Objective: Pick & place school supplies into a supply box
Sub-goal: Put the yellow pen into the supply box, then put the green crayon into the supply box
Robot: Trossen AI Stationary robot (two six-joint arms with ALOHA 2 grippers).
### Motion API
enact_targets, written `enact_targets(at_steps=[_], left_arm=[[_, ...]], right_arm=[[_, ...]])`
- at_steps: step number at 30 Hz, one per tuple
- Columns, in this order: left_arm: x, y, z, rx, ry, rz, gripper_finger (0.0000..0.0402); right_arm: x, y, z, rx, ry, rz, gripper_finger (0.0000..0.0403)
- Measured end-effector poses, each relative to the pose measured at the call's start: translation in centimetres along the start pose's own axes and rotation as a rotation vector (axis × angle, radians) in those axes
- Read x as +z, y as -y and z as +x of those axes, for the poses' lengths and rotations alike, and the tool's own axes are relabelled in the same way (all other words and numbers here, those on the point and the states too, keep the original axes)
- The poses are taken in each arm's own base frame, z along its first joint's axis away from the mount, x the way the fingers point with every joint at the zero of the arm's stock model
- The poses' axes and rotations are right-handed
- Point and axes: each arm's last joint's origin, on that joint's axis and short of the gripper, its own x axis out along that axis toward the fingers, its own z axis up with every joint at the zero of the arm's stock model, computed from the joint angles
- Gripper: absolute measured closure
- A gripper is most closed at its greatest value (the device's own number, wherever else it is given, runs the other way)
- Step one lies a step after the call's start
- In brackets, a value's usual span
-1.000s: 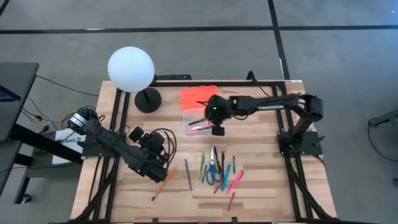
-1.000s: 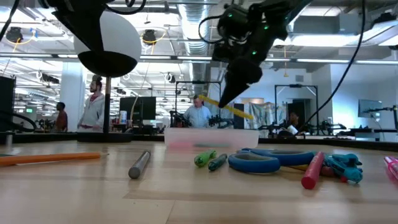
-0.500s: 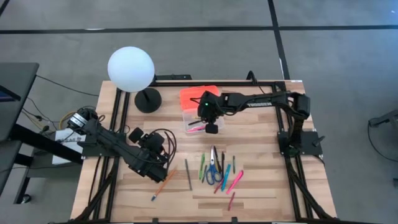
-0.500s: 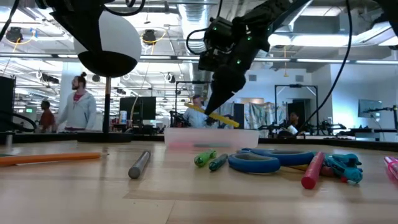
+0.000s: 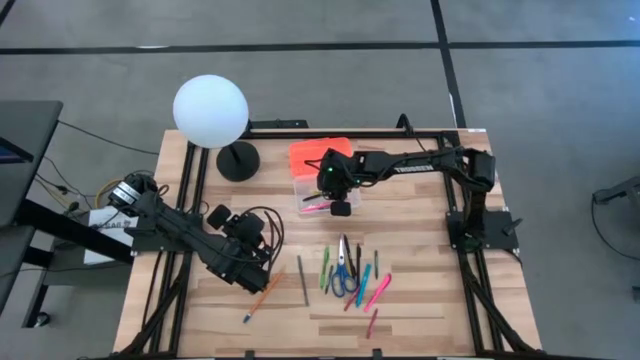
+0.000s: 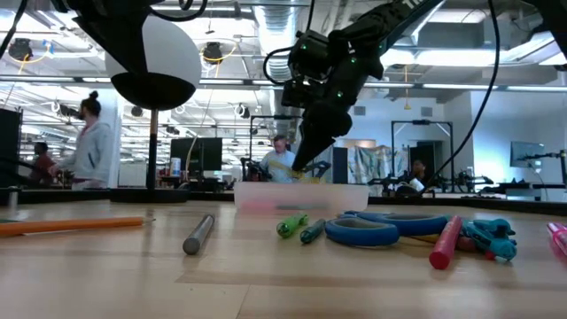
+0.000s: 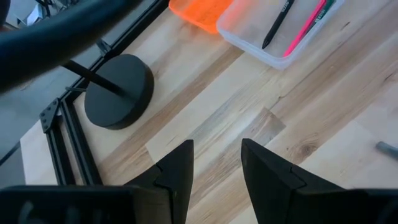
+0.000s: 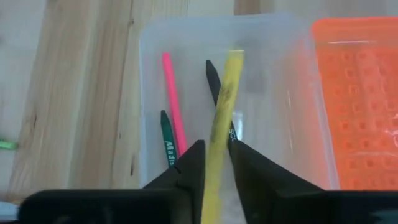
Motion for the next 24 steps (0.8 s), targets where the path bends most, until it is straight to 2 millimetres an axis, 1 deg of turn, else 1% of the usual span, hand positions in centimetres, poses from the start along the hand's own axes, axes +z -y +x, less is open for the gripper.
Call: enact_targets(at_steps=[4, 7, 10, 13, 17, 20, 24], left_arm=[[0.0, 0.0, 0.0, 0.000, 0.005, -0.007, 0.0271], [0.0, 0.0, 0.0, 0.000, -0.004, 0.012, 0.0271], [-0.1, 0.0, 0.0, -0.005, -0.038, 0.035, 0.0271], [-0.3, 0.1, 0.0, -0.022, -0.103, 0.043, 0.0271], [-0.5, 0.5, -0.1, -0.068, -0.189, 0.037, 0.0271], [-0.6, 0.8, -0.1, -0.097, -0.228, -0.023, 0.0271], [-1.1, 1.4, -0.7, -0.151, -0.240, -0.092, 0.0271]], right_arm=[[-0.3, 0.2, 0.0, 0.004, -0.018, 0.054, 0.0289], [-0.3, 0.2, -0.2, 0.006, -0.026, 0.073, 0.0271], [-0.1, 0.1, -1.2, -0.001, -0.006, 0.080, 0.0264], [0.3, -0.1, -3.3, -0.007, 0.019, 0.075, 0.0265], [0.6, -0.7, -7.0, -0.006, 0.059, 0.082, 0.0275], [0.7, -1.3, -9.9, 0.031, 0.099, 0.081, 0.0283], [0.5, -2.4, -13.3, 0.055, 0.142, 0.061, 0.0286]])
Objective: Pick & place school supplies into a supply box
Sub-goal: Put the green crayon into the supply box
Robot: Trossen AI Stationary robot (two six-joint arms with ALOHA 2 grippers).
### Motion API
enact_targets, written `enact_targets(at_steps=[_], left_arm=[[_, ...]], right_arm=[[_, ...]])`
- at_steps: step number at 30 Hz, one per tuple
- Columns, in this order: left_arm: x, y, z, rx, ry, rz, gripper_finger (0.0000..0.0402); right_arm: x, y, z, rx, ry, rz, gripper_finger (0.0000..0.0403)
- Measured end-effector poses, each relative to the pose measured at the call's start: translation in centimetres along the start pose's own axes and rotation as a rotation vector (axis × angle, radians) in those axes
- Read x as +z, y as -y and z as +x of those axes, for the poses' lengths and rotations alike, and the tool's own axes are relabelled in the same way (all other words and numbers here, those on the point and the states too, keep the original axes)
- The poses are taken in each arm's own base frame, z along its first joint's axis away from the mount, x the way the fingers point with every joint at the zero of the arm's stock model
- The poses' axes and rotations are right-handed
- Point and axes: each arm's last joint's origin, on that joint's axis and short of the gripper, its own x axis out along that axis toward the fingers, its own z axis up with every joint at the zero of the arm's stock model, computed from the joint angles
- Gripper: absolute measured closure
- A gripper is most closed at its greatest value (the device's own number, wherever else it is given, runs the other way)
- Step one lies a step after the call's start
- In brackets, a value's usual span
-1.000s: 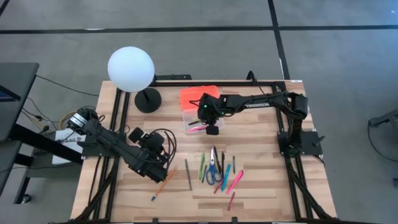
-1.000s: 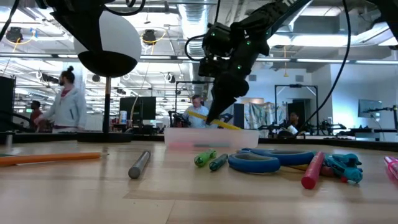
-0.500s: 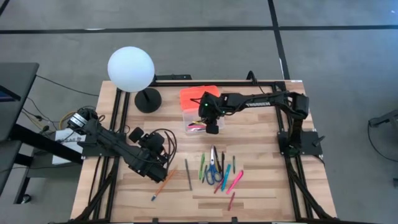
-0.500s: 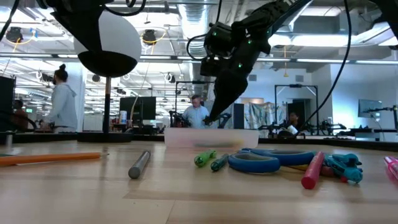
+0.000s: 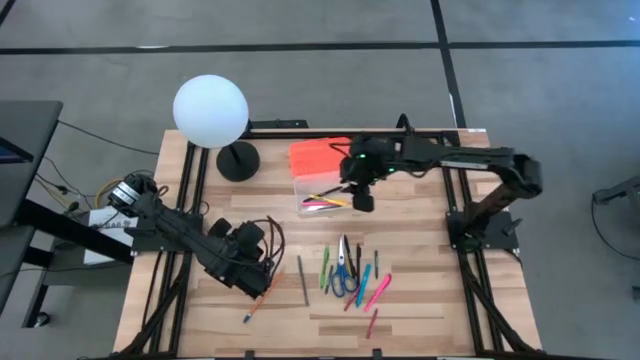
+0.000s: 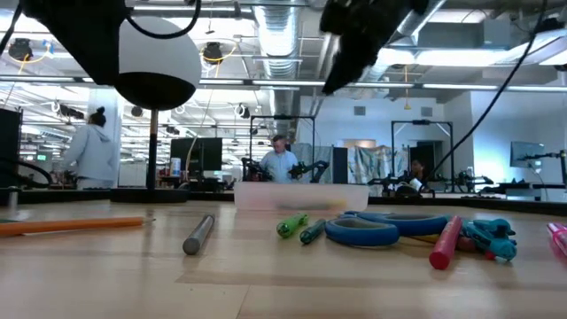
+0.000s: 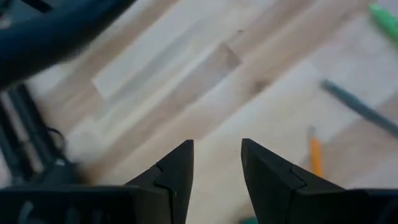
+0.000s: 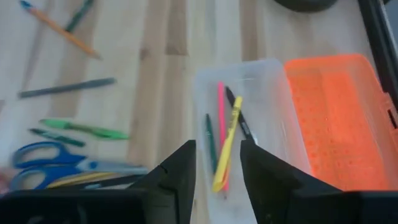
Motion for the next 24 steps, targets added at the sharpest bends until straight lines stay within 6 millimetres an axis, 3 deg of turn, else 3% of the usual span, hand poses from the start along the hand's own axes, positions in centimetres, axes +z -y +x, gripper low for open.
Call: enact_targets(at_steps=[9, 18, 20, 24], left_arm=[[-3.2, 2.2, -1.9, -0.248, 0.031, 0.041, 0.0271], [-5.5, 1.9, -3.2, -0.266, 0.174, 0.260, 0.0271], [-5.7, 1.8, -2.9, -0.254, 0.193, 0.283, 0.0271], [-6.9, 2.1, -0.6, -0.266, 0.136, 0.317, 0.0271]], right_arm=[[-0.5, -3.0, -5.8, 0.028, 0.055, -0.065, 0.0285], [-0.7, -4.7, -8.9, 0.040, 0.132, -0.133, 0.0285], [-0.9, -5.0, -9.2, 0.046, 0.129, -0.139, 0.0285], [-1.4, -5.6, -9.5, 0.060, 0.122, -0.141, 0.0285]])
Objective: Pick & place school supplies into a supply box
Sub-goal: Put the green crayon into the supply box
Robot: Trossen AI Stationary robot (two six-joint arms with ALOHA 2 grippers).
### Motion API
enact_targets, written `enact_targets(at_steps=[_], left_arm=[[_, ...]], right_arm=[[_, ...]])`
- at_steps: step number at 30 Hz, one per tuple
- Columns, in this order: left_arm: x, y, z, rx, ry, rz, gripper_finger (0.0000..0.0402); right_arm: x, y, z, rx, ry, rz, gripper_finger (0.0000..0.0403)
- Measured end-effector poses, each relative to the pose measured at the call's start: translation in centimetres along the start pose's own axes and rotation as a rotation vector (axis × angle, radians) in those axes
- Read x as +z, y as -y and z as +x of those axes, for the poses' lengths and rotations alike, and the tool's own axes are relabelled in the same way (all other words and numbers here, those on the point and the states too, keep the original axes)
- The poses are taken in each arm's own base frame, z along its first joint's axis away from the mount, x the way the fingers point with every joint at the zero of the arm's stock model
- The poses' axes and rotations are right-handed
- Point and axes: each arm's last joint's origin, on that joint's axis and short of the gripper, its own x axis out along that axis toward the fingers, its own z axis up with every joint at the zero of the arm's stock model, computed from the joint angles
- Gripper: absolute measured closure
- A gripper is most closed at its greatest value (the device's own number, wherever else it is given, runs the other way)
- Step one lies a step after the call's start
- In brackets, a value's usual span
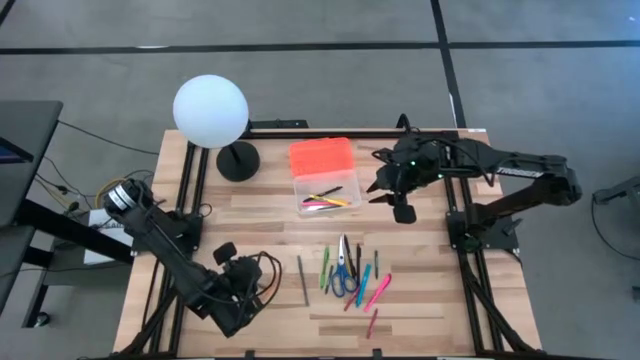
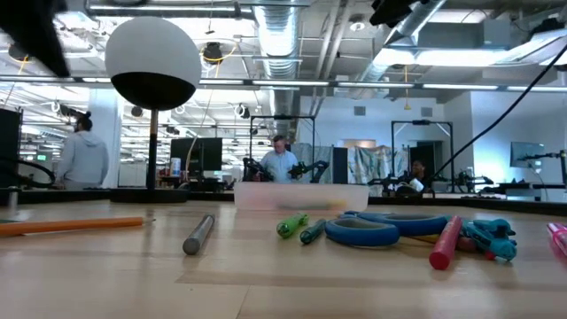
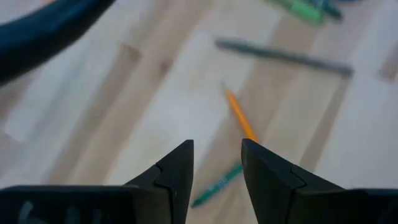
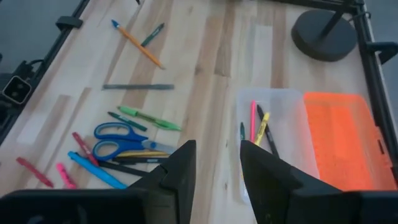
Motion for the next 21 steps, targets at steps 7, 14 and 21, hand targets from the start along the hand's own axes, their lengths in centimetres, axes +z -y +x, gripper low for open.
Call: enact_targets(at_steps=[7, 14, 21], left_arm=[[-2.4, -0.1, 3.4, -0.076, -0.091, 0.085, 0.0271], [-4.2, -0.5, 5.5, -0.139, -0.172, 0.211, 0.0271], [-5.0, -0.8, 6.8, -0.193, -0.170, 0.322, 0.0271]], right_arm=[[-2.2, -1.6, 0.3, 0.032, -0.009, 0.071, 0.0285], [-3.4, -2.8, 0.1, 0.045, 0.063, 0.172, 0.0285], [-3.6, -3.8, -0.1, 0.008, 0.094, 0.220, 0.0285]])
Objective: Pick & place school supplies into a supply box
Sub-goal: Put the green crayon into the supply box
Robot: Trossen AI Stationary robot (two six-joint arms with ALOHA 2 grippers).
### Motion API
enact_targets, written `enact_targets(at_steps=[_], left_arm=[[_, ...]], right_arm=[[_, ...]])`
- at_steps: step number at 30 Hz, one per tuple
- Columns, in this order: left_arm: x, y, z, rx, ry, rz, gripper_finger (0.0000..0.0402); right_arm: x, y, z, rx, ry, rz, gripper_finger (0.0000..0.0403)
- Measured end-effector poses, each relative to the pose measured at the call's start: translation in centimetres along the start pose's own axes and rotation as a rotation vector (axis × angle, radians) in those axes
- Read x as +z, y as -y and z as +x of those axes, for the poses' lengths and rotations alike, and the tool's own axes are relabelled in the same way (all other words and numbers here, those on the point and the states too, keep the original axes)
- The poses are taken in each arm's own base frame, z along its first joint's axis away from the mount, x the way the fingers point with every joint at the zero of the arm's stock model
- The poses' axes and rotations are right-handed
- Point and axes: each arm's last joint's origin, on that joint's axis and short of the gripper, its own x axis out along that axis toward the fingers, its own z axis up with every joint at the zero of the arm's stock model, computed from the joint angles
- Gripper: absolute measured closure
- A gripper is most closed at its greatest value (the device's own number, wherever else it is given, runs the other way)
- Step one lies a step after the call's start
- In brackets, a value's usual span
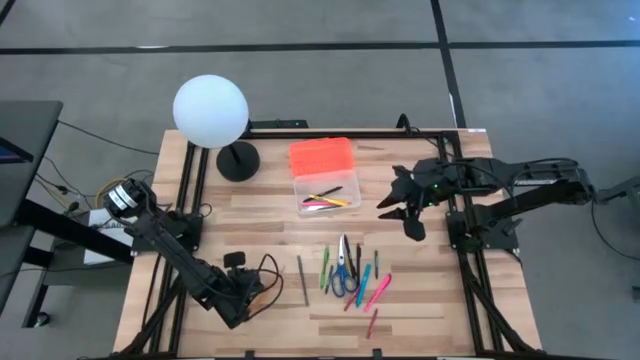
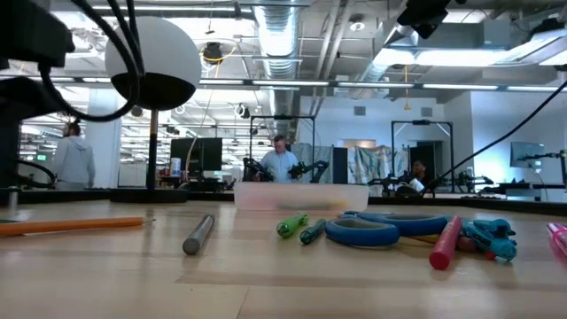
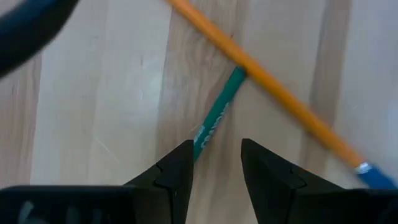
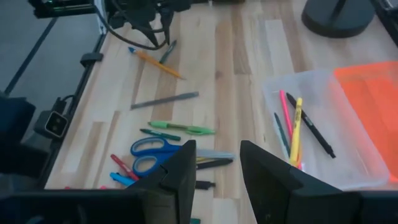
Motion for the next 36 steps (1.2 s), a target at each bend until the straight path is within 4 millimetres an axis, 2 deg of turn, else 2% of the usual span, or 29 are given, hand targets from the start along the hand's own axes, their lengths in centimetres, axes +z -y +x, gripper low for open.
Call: enact_targets(at_steps=[13, 19, 29, 36], left_arm=[[0.2, -1.1, 1.9, -0.069, 0.029, 0.096, 0.0271], [0.1, -2.1, 2.8, -0.111, -0.027, 0.073, 0.0276], [0.6, -3.2, 3.3, -0.102, -0.074, 0.003, 0.0360], [0.6, -3.7, 3.3, -0.064, -0.115, -0.184, 0.0390]], right_arm=[[0.0, -0.7, 0.4, -0.043, -0.005, 0.062, 0.0285], [0.0, -0.7, 0.4, -0.051, -0.004, 0.087, 0.0285], [0.0, -0.7, 0.4, -0.051, -0.005, 0.104, 0.0285], [-0.2, -0.6, 0.3, -0.071, -0.020, 0.102, 0.0285]])
